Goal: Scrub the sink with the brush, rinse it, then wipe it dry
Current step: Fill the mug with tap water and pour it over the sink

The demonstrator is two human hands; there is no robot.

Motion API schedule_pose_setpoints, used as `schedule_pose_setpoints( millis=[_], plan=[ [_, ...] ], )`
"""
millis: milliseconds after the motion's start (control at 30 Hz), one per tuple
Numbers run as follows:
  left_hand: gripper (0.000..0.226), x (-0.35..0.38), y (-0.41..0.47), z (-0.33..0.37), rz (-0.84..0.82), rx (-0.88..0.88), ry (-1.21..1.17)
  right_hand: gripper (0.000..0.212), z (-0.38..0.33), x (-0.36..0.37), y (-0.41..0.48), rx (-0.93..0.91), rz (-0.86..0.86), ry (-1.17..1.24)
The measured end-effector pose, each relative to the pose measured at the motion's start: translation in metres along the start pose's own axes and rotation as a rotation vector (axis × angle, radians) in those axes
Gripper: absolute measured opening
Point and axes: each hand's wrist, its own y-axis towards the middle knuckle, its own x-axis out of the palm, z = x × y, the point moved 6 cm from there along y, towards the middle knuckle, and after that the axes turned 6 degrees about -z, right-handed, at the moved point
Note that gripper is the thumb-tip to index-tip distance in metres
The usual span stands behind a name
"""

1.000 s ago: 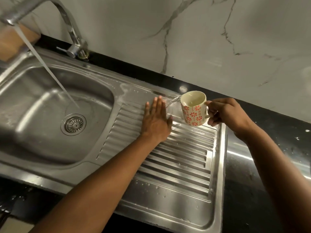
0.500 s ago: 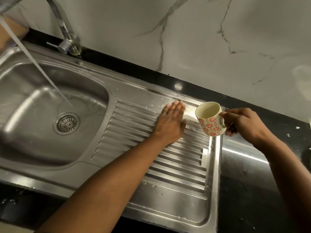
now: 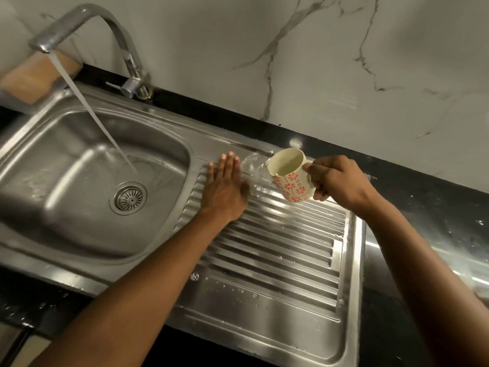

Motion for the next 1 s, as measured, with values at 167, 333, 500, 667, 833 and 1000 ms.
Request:
schedule_pose_setpoints(
  millis=[167, 333, 500, 667, 833, 1000],
  plan=[
    [0.071, 0.027, -0.023, 0.098, -0.108, 0.306, -0.015, 0.041, 0.009, -0.006, -0.026, -0.037, -0.077, 0.276],
    [0.068, 0.037, -0.033, 0.136, -0.125, 0.409, 0.045, 0.044, 0.033, -0.025, -0.058, 0.009, -0.063, 0.222],
    [0.068, 0.026, -0.036, 0.074, -0.016, 0.282, -0.005, 0.034, 0.059, -0.030, -0.071, 0.151, 0.007, 0.061],
    [0.069, 0.013, -0.039, -0.010, 0.033, 0.078, -0.015, 0.026, 0.042, -0.012, -0.058, 0.160, 0.057, -0.041],
    [0.071, 0.005, -0.049, -0.064, 0.049, -0.079, -0.038, 0.026, 0.000, 0.020, -0.035, 0.034, 0.028, -0.183],
    [0.074, 0.007, -0.058, -0.057, 0.014, -0.104, 0.001, 0.029, -0.020, 0.036, -0.029, -0.059, -0.052, -0.061]
  ],
)
